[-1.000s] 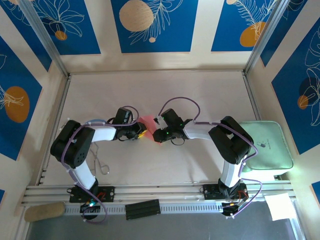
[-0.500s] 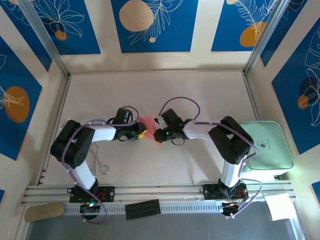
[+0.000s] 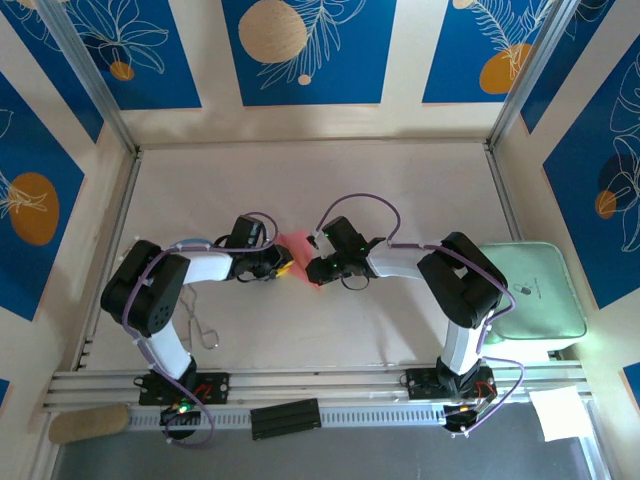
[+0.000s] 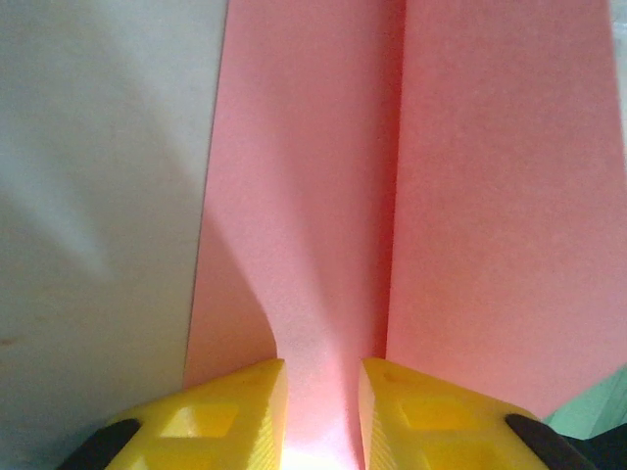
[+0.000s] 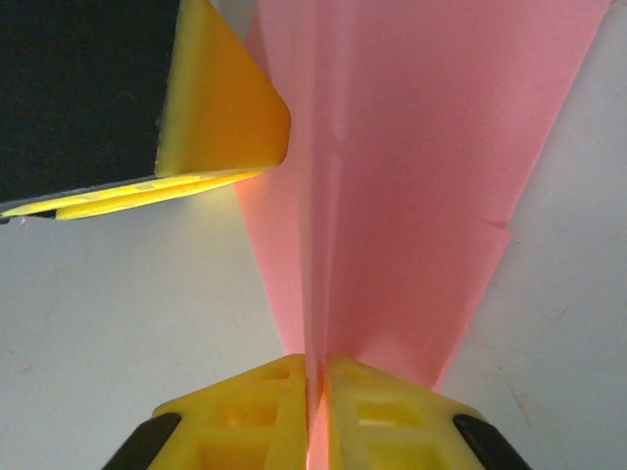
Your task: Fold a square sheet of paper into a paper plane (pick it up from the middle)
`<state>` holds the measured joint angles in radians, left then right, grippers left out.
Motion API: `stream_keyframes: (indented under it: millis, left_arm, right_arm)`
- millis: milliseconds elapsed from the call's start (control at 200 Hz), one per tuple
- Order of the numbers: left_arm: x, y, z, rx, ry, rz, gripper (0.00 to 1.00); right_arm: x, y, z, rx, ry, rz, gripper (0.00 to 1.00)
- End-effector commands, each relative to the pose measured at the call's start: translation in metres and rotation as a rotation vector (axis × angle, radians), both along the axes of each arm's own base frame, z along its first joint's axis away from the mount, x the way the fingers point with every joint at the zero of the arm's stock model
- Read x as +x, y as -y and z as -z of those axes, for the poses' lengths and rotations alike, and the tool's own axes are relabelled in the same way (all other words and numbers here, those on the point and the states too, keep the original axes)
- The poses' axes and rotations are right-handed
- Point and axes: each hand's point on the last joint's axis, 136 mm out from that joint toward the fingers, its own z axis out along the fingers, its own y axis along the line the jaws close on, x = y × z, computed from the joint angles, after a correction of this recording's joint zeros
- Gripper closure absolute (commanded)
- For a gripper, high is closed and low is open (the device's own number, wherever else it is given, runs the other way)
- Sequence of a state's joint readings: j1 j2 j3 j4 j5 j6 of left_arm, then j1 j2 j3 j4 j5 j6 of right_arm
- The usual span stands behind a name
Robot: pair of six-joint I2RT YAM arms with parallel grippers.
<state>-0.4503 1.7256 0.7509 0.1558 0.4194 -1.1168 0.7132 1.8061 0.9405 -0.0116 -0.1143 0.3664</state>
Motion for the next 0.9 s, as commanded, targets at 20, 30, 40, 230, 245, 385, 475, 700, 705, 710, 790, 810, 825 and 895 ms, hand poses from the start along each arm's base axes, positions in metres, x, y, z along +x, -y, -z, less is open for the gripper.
stream_keyframes:
  millis: [20, 30, 40, 230, 245, 385, 475, 700, 705, 710, 790, 810, 825, 895]
  left_arm:
    - [-0.010, 0.007, 0.006, 0.012, -0.038, 0.046, 0.72]
    - [-0.010, 0.007, 0.007, 0.015, -0.039, 0.045, 0.72]
    - [-0.010, 0.007, 0.007, 0.016, -0.040, 0.046, 0.72]
    - [-0.012, 0.005, 0.010, 0.027, -0.052, 0.047, 0.72]
    - [-0.012, 0.006, 0.010, 0.026, -0.052, 0.048, 0.72]
    - [-0.013, 0.005, 0.010, 0.030, -0.054, 0.049, 0.71]
    - [-0.013, 0.006, 0.010, 0.028, -0.053, 0.051, 0.71]
    - [-0.013, 0.006, 0.009, 0.026, -0.050, 0.056, 0.71]
    - [-0.013, 0.006, 0.009, 0.026, -0.049, 0.055, 0.71]
    - [-0.013, 0.006, 0.009, 0.026, -0.050, 0.054, 0.71]
    - [-0.013, 0.006, 0.009, 0.025, -0.050, 0.055, 0.70]
    - [-0.013, 0.006, 0.009, 0.025, -0.051, 0.055, 0.71]
    - [-0.013, 0.006, 0.009, 0.025, -0.051, 0.055, 0.70]
    - [-0.013, 0.006, 0.009, 0.026, -0.049, 0.055, 0.71]
  right_arm:
    - [0.001, -0.002, -0.010, -0.007, 0.027, -0.009, 0.83]
    - [0.002, -0.003, -0.011, -0.008, 0.029, -0.008, 0.83]
    - [0.002, -0.002, -0.011, -0.011, 0.030, -0.008, 0.83]
    - [0.001, 0.001, -0.017, -0.042, 0.038, 0.020, 0.75]
    - [0.001, 0.001, -0.017, -0.045, 0.037, 0.022, 0.74]
    - [-0.001, 0.005, -0.018, -0.080, 0.054, 0.045, 0.69]
    - [-0.002, 0.006, -0.017, -0.109, 0.072, 0.055, 0.66]
    - [-0.001, 0.008, -0.014, -0.180, 0.129, 0.073, 0.60]
    - [-0.001, 0.008, -0.013, -0.181, 0.130, 0.074, 0.60]
    - [-0.001, 0.008, -0.013, -0.183, 0.131, 0.074, 0.60]
    - [0.000, 0.010, -0.012, -0.207, 0.149, 0.083, 0.59]
    - [0.001, 0.010, -0.012, -0.211, 0.152, 0.085, 0.58]
    - [0.001, 0.010, -0.011, -0.215, 0.153, 0.087, 0.58]
    - [0.002, 0.010, -0.009, -0.229, 0.158, 0.086, 0.58]
